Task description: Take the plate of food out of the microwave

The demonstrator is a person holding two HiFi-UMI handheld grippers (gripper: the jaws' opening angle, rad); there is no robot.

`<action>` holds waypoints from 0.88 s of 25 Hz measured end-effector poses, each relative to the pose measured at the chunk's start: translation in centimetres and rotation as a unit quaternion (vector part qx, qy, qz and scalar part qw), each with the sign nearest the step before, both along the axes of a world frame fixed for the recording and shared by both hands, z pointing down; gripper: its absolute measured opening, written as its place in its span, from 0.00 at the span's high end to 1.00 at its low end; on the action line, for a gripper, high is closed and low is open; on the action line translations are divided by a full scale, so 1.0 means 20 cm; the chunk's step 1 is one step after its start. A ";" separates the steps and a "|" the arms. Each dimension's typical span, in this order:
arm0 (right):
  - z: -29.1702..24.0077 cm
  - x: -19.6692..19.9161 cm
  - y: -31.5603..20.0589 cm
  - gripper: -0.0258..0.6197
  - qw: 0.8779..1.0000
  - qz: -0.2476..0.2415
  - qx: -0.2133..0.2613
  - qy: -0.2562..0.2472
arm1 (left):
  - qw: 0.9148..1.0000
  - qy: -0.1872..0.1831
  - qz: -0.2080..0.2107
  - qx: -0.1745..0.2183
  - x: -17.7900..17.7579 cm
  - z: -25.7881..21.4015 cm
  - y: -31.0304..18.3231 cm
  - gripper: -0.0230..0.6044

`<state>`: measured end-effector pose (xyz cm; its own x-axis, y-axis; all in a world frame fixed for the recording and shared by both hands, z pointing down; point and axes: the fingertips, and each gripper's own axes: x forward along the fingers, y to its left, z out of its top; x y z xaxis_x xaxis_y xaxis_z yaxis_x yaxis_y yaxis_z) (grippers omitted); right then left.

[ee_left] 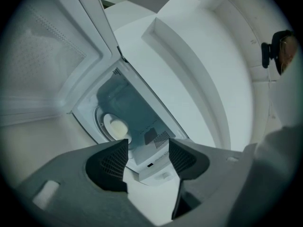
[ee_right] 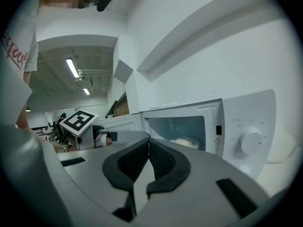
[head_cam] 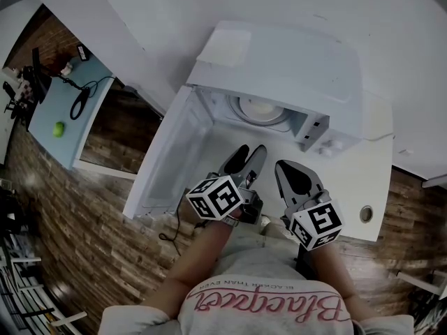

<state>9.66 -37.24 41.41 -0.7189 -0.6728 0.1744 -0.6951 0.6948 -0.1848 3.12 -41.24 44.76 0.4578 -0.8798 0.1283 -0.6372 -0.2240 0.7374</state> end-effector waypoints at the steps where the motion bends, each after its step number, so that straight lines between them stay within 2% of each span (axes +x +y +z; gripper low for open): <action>1: 0.00 0.00 -0.01 0.94 1.000 0.002 -0.001 0.000 | 1.000 0.001 0.001 -0.004 0.00 0.01 -0.01 0.53; 9: 0.08 -0.01 -0.10 0.94 1.000 0.020 -0.019 -0.006 | 0.999 0.006 0.015 -0.039 -0.01 0.12 -0.14 0.53; 15: 0.14 -0.06 -0.21 0.94 0.999 0.009 -0.033 -0.002 | 0.997 0.021 -0.002 -0.079 -0.05 0.25 -0.29 0.53; 18: 0.17 -0.09 -0.25 0.94 0.999 0.004 -0.043 0.005 | 0.993 0.042 -0.015 -0.111 -0.07 0.31 -0.36 0.53; 22: 0.18 -0.13 -0.31 0.94 0.999 -0.004 -0.051 0.008 | 0.983 0.068 -0.033 -0.168 -0.09 0.40 -0.44 0.53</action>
